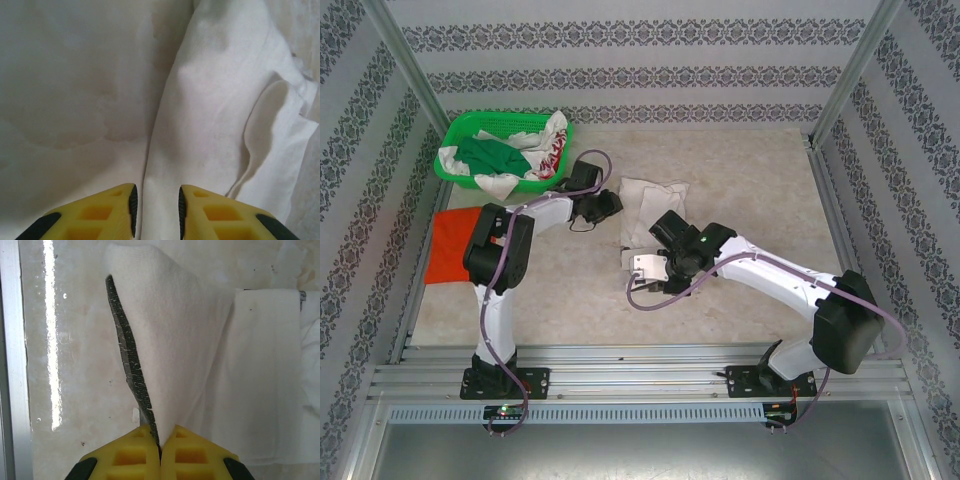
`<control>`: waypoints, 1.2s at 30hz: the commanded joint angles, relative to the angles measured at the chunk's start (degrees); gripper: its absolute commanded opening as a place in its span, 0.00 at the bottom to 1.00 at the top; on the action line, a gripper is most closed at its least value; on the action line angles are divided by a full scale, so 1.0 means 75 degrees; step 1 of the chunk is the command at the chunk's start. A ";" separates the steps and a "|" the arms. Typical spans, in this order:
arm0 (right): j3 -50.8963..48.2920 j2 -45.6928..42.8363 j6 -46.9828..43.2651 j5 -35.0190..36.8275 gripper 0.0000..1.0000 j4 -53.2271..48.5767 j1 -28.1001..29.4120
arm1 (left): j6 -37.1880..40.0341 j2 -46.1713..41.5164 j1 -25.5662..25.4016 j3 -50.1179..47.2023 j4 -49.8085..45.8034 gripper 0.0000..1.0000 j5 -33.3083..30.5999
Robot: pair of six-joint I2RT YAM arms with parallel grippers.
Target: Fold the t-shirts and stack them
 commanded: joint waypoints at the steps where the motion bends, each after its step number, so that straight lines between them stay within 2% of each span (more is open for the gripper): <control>1: 0.0207 0.0055 -0.0189 -0.0078 0.00 -0.0152 -0.0078 | -0.0125 0.0301 -0.0080 0.0386 -0.0348 0.27 0.0306; 3: 0.0224 0.0083 -0.0196 -0.0076 0.00 -0.0153 -0.0095 | -0.0160 0.0453 -0.0085 0.0507 -0.0273 0.24 0.0416; 11: 0.0275 0.0109 -0.0264 -0.0058 0.00 -0.0151 -0.0153 | -0.0206 0.0903 -0.0087 0.0866 -0.0448 0.22 0.0407; 17: 0.0466 0.0027 -0.0416 0.0143 0.00 -0.0038 -0.0348 | -0.0023 0.0965 -0.0097 0.0840 -0.0516 0.00 0.0570; 23: 0.1014 0.0256 -0.0906 0.0622 0.00 0.0138 -0.0657 | 0.0270 0.0895 -0.0101 0.0451 -0.0486 0.00 0.0647; 31: 0.2468 0.1420 -0.1657 0.0938 0.00 0.0153 -0.1268 | 0.0023 0.0893 -0.0004 -0.0137 -0.0059 0.00 0.0564; 36: 0.3464 0.2212 -0.2063 0.1032 0.00 0.0148 -0.1619 | 0.0162 0.1027 0.0073 0.0000 -0.0400 0.00 0.0646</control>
